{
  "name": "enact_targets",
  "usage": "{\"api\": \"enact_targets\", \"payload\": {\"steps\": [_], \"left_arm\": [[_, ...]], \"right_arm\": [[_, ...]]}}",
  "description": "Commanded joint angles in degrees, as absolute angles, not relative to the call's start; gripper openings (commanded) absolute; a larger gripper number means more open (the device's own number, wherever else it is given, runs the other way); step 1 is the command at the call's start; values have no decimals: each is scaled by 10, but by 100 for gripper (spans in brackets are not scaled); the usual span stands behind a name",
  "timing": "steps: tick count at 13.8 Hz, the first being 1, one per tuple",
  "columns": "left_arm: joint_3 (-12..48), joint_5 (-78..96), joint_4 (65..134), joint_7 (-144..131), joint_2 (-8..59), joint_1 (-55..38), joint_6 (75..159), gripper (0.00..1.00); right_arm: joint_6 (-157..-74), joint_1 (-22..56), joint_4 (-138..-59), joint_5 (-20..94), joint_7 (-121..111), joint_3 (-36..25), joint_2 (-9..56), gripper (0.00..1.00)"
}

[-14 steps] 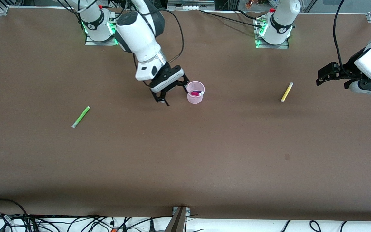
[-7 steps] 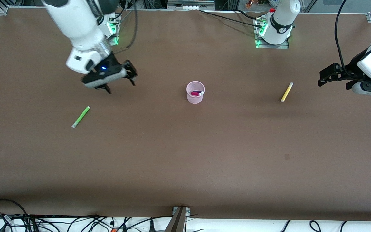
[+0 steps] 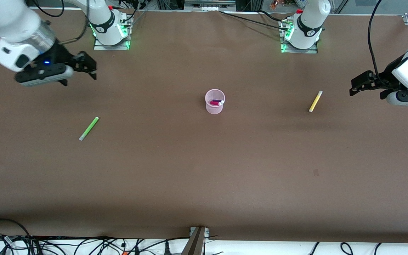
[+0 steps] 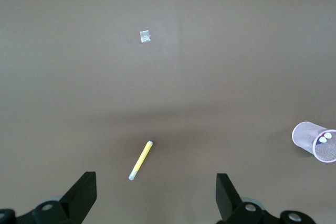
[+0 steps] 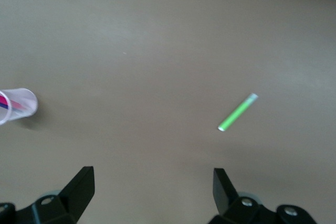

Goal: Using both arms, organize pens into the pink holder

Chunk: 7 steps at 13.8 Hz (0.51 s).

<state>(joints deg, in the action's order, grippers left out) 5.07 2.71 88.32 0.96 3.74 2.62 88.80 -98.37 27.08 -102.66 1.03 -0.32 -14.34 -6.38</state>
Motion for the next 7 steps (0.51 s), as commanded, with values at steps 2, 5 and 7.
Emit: {"api": "enact_targets", "payload": {"steps": [2, 5, 7], "left_arm": [[51, 37, 863, 19, 47, 29, 875, 100], [50, 38, 863, 19, 47, 29, 875, 100], [51, 38, 863, 19, 47, 29, 875, 100]], "right_arm": [[-932, 148, -957, 14, -35, -58, -26, 100], [-912, 63, -905, 13, -38, 14, 6, 100], [-902, 63, -894, 13, -35, 14, 12, 100]]}}
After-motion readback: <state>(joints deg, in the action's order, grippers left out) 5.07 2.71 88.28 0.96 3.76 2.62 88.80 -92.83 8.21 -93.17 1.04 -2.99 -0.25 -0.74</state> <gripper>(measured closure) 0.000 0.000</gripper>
